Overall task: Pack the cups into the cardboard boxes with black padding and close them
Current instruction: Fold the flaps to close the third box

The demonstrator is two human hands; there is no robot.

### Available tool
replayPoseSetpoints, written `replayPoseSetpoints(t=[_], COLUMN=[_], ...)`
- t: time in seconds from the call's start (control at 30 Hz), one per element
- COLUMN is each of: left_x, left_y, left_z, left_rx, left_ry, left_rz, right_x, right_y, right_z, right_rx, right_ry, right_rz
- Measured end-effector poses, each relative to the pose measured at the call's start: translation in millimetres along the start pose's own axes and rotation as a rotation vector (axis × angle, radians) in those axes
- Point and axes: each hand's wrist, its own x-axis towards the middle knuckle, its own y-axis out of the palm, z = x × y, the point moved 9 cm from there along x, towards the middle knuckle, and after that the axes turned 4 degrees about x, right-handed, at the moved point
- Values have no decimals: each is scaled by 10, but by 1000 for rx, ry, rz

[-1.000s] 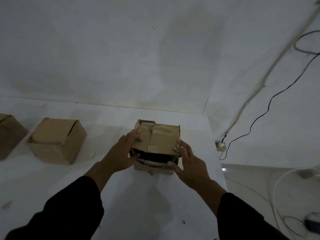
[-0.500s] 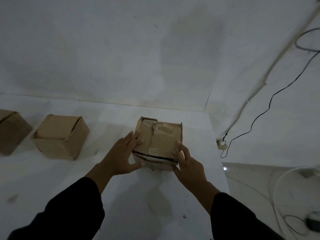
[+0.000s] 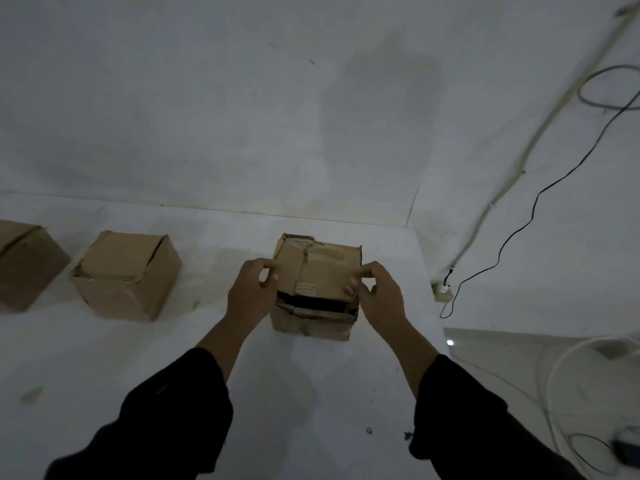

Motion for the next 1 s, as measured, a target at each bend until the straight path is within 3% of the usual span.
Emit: replayPoseSetpoints(t=[0.13, 0.27, 0.47, 0.67, 1.0], left_x=[128, 170, 181, 143, 38], left_y=[8, -32, -45, -37, 20], left_z=[4, -30, -42, -106, -33], left_rx=[39, 63, 65, 118, 102], left_ry=[-32, 26, 89, 190, 149], left_rz=[98, 83, 78, 64, 67], right_x=[83, 85, 104, 125, 91], right_y=[37, 110, 77, 190, 278], right_z=[-92, -283, -265, -327, -275], right_rx=[225, 191, -34, 22, -1], right_ry=[190, 355, 344, 410, 500], right_rz=[-47, -23, 39, 94, 221])
